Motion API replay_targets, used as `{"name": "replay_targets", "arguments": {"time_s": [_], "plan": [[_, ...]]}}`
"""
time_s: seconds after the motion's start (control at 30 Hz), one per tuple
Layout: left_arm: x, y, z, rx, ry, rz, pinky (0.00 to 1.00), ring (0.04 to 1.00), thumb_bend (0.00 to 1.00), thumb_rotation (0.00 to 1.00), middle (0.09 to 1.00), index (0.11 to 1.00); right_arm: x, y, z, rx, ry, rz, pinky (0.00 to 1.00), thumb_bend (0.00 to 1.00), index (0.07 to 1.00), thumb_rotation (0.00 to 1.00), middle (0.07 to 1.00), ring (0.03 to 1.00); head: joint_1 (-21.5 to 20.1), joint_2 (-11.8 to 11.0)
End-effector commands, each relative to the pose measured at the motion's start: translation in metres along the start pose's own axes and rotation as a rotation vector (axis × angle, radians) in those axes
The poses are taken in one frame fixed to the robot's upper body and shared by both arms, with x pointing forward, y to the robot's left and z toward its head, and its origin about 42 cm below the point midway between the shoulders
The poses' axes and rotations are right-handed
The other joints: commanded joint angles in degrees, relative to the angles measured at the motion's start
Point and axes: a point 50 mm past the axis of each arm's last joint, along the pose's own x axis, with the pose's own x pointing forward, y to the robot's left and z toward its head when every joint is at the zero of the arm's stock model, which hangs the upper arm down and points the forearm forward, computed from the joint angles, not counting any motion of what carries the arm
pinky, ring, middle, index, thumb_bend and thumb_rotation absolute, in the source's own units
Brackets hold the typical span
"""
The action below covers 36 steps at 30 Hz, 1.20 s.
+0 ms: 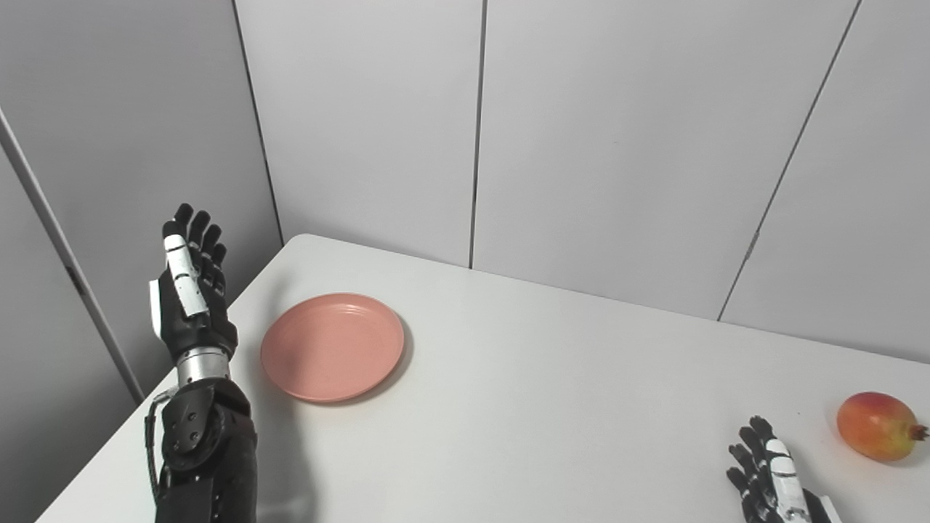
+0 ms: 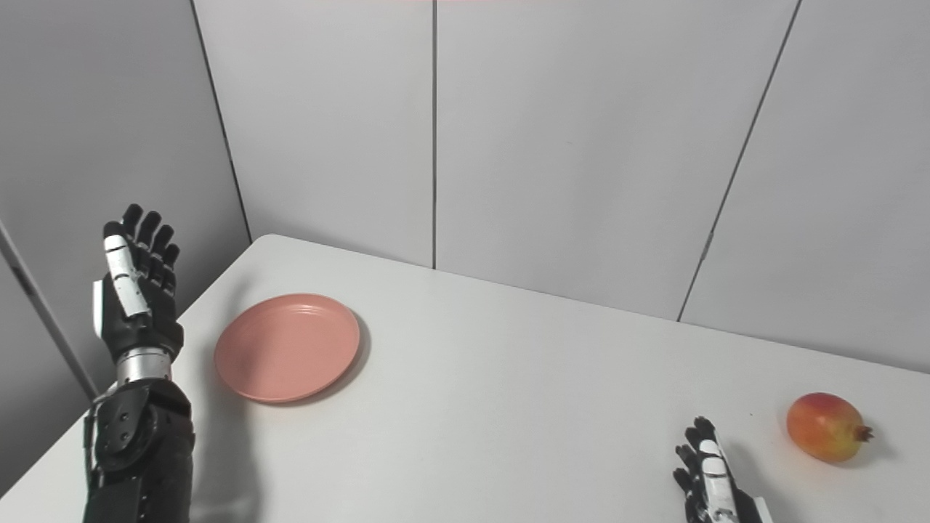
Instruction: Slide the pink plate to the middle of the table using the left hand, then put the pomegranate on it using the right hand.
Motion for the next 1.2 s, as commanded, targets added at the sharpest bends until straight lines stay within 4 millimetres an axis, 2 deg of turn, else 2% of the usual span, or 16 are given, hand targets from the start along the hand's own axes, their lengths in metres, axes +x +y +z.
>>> {"name": "replay_targets", "arguments": {"time_s": [0.0,0.23,0.37,0.6,0.93,1.0,1.17], "plan": [[0.011,0.004,0.016,0.005,-0.077,-0.028,0.98,0.948,0.42,1.0,0.944,0.913,0.001,0.0,0.016,-0.004,-0.056,0.013,1.0,0.18,0.997,1.0,1.0,1.0,0.1,0.1],[0.012,0.02,0.007,0.018,-0.039,-0.019,0.99,0.957,0.41,1.0,0.957,0.933,0.001,-0.001,0.016,-0.001,-0.053,0.013,1.0,0.18,0.997,1.0,0.998,1.0,0.2,0.2],[0.013,0.031,0.001,0.024,-0.018,-0.002,0.96,0.939,0.39,1.0,0.942,0.918,0.001,-0.001,0.016,-0.002,-0.052,0.012,1.0,0.18,0.996,1.0,0.999,1.0,0.3,0.4],[0.016,0.051,-0.013,0.016,0.021,0.005,0.9,0.899,0.41,0.96,0.907,0.884,0.0,0.0,0.017,-0.003,-0.053,0.015,1.0,0.18,0.997,1.0,1.0,1.0,0.3,0.4],[0.017,0.055,-0.026,-0.011,0.067,0.022,0.9,0.904,0.4,1.0,0.904,0.886,-0.001,0.001,0.019,-0.002,-0.054,0.014,1.0,0.18,0.999,1.0,0.999,1.0,0.2,0.7],[0.017,0.056,-0.029,-0.01,0.082,0.024,0.87,0.9,0.39,1.0,0.905,0.89,-0.001,0.001,0.019,-0.004,-0.054,0.016,1.0,0.18,1.0,1.0,1.0,1.0,0.2,0.7],[0.014,0.052,-0.035,0.017,0.112,0.009,0.87,0.892,0.39,1.0,0.901,0.886,0.0,0.001,0.019,-0.001,-0.053,0.016,1.0,0.17,1.0,1.0,1.0,1.0,0.2,0.7]]}}
